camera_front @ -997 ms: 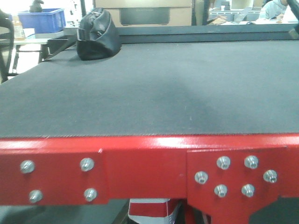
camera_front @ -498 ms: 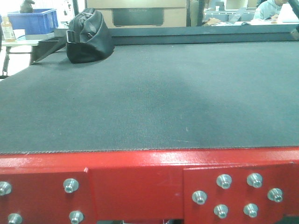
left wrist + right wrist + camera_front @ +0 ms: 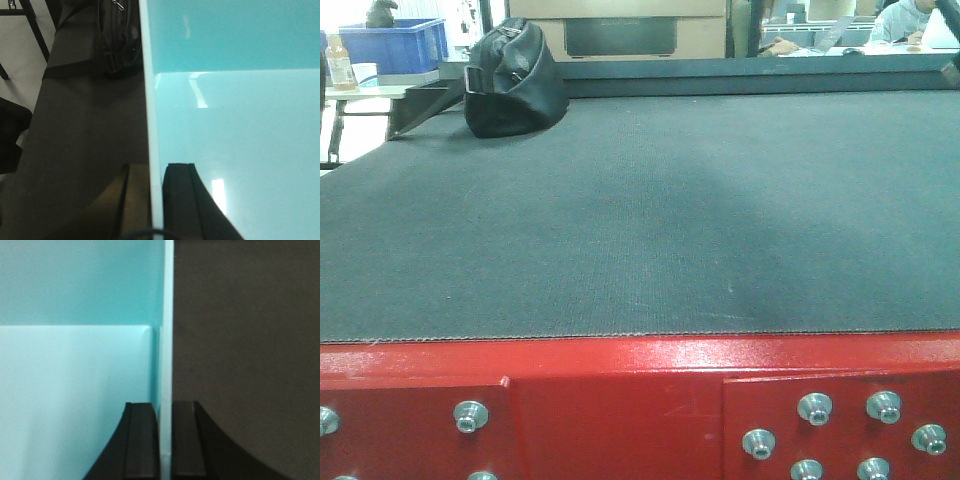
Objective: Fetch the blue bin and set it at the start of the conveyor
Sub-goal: 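Hold the teal bin with both grippers while driving up to the red conveyor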
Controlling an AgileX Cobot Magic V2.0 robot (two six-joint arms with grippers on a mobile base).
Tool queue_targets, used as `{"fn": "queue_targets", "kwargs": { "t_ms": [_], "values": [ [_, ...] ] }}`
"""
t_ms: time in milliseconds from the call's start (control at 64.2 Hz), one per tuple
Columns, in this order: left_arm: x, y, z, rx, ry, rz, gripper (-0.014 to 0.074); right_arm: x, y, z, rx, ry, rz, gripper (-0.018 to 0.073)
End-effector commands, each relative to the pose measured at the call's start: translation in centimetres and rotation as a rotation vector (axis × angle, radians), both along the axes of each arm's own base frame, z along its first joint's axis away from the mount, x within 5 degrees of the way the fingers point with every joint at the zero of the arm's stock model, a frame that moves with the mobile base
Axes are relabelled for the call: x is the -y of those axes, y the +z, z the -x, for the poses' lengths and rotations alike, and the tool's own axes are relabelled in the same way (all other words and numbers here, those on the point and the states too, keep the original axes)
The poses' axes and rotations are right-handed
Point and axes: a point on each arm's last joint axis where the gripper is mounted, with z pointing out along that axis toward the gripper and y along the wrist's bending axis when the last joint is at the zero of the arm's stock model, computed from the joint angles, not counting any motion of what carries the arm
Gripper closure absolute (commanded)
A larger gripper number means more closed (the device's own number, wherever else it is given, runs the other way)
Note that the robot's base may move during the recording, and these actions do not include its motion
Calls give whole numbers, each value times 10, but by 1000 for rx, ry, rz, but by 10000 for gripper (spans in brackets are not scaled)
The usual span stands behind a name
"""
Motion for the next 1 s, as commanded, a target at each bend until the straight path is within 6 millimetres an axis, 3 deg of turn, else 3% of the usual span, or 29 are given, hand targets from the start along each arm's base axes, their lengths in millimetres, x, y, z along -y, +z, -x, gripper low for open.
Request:
{"fn": "queue_targets", "kwargs": {
  "t_ms": [0, 981],
  "values": [
    [4, 8, 3, 56, -38, 25, 707, -1, 9, 3, 62, 21, -14, 725],
    [8, 11, 3, 87, -66, 80, 707, -1, 9, 2, 63, 19, -19, 725]
  ]
}}
